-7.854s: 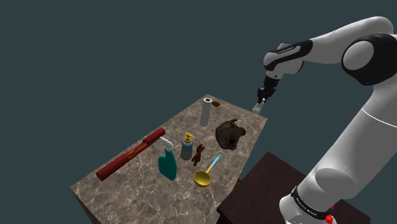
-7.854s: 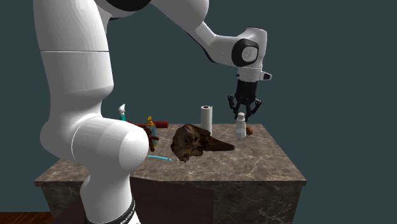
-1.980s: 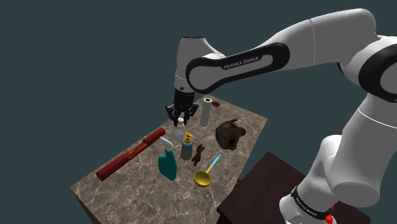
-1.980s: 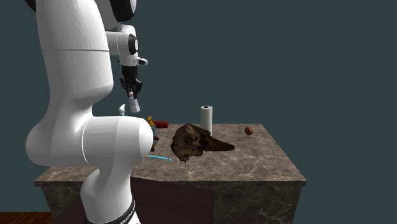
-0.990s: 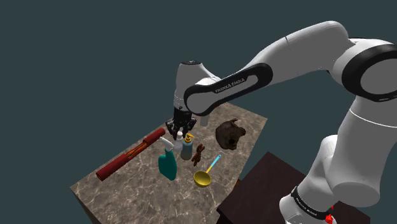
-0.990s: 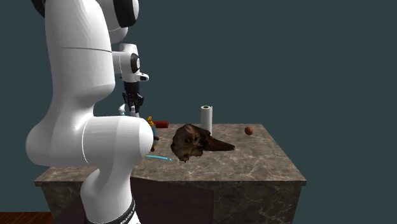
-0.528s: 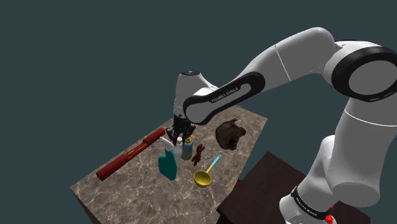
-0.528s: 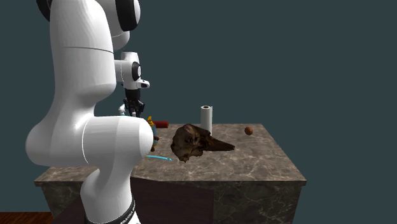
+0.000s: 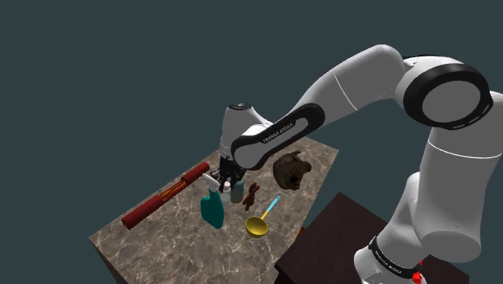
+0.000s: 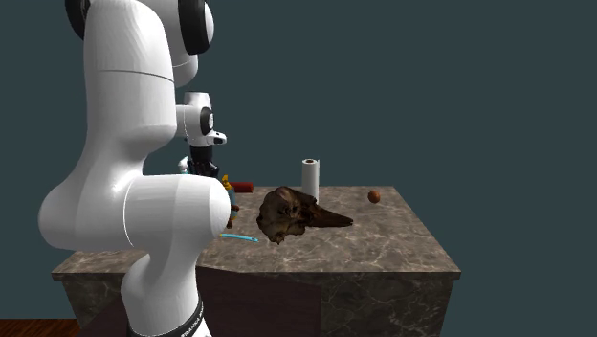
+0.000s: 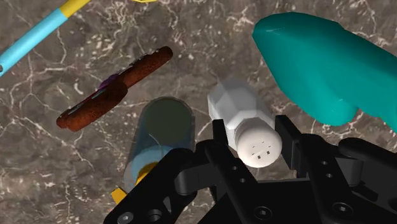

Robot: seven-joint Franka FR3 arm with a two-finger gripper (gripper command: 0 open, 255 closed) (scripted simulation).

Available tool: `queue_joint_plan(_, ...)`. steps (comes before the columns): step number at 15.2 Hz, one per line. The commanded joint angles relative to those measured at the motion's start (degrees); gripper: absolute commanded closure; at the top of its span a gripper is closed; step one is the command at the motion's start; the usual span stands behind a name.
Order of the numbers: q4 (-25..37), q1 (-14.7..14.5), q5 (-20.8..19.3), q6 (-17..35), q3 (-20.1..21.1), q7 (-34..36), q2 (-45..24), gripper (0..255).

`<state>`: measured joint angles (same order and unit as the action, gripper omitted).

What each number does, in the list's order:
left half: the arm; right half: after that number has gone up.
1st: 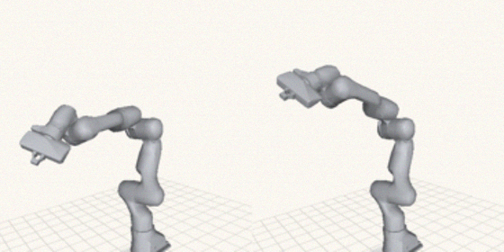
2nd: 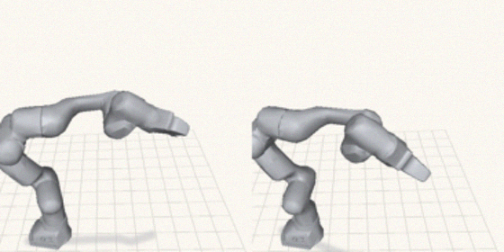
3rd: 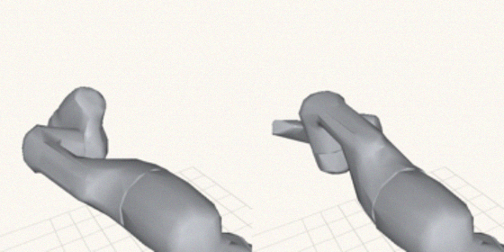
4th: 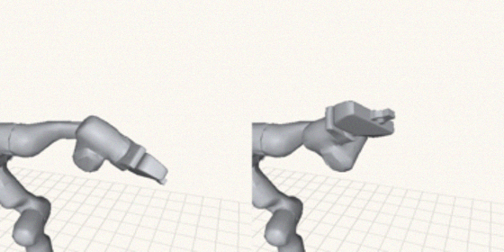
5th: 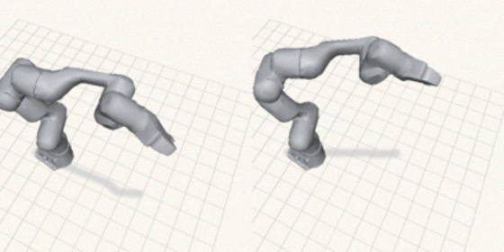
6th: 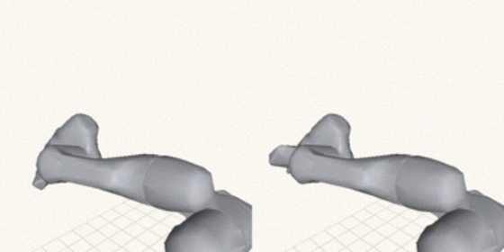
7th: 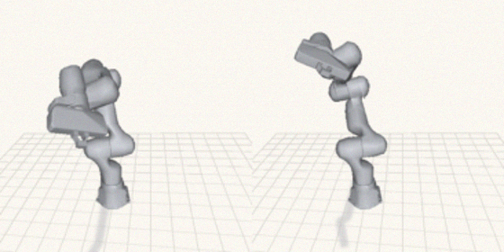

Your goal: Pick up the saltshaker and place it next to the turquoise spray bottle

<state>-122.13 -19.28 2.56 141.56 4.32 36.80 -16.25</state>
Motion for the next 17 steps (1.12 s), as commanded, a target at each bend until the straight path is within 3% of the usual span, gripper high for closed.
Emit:
queue_joint_plan(1, -0.41, -0.09, -0.05, 1.43, 0.01, 0.07, -0.98, 255)
queue_joint_plan(8, -0.74, -0.21, -0.21, 5.71, -0.09, 0.00, -4.93, 255)
queue_joint_plan(15, -0.73, -0.21, -0.21, 5.71, -0.09, 0.00, -4.94, 255)
queue_joint_plan(16, -0.73, -0.21, -0.21, 5.71, -0.09, 0.00, -4.94, 0)
queue_joint_plan(17, -0.73, -0.21, -0.21, 5.71, -0.09, 0.00, -4.94, 0)
